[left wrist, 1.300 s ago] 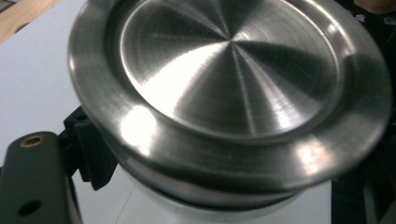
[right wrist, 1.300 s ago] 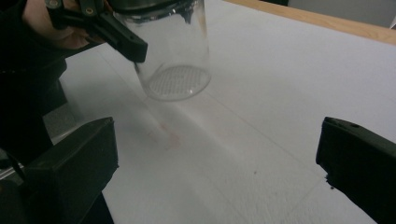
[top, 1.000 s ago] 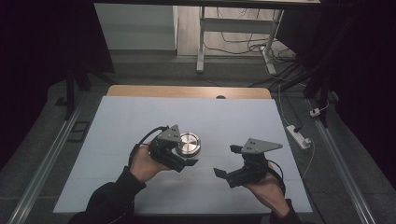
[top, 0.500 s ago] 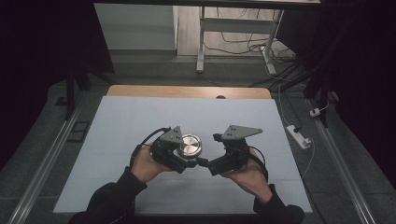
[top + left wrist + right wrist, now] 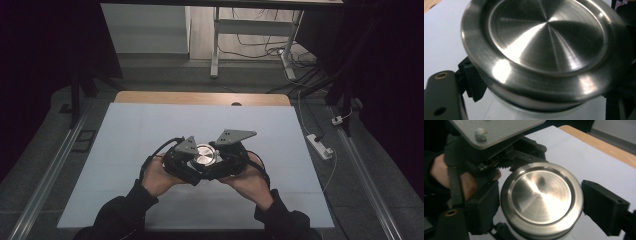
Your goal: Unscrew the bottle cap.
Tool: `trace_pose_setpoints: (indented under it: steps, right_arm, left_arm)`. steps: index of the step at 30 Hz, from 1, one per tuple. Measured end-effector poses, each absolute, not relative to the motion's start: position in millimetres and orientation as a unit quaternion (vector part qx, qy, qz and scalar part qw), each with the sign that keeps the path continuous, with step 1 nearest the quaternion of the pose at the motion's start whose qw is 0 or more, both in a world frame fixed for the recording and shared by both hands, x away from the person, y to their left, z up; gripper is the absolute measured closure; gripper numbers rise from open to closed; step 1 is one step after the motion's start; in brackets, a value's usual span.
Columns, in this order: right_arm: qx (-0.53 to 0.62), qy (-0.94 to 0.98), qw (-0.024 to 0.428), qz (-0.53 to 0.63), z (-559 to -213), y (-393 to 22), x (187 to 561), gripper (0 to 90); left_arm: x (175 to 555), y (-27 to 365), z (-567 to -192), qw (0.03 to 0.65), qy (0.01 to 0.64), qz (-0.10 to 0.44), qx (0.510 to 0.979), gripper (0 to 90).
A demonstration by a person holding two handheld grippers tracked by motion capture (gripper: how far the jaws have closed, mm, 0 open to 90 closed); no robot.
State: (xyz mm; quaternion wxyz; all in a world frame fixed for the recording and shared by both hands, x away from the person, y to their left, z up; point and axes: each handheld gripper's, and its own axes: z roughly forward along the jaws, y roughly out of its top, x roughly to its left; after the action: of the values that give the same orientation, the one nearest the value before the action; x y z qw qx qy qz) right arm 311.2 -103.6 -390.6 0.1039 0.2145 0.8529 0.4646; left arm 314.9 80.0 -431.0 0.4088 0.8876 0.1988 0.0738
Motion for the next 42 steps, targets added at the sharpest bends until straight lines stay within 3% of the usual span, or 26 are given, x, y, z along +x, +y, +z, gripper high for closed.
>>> trace_pose_setpoints:
  steps: [7,17,21,24,29,34,42]
  right_arm:
    - [0.170,0.865,0.095,0.462,-389,-106,311,19.7]
    - [0.054,0.863,-0.014,0.503,-378,-125,315,19.7]
    - [0.036,0.857,-0.034,0.512,-378,-128,315,19.3]
    - [0.054,0.849,-0.039,0.525,-378,-130,317,5.5]
    - [0.129,0.844,0.027,0.520,-371,-132,316,3.4]
    - [0.175,0.847,0.087,0.495,-374,-120,307,11.6]
    - [0.181,0.852,0.112,0.478,-382,-108,302,20.0]
  left_arm:
    - [315,83,-431,0.418,0.161,0.043,0.893,15.7]
    - [307,85,-420,0.455,0.057,-0.031,0.888,15.7]
    - [305,82,-418,0.454,0.059,-0.027,0.889,15.7]
    - [304,83,-416,0.446,0.085,0.001,0.891,15.7]
    - [308,87,-418,0.438,0.146,0.041,0.886,15.7]
    - [310,83,-423,0.421,0.189,0.071,0.884,15.7]
    - [306,77,-422,0.410,0.183,0.077,0.890,15.7]
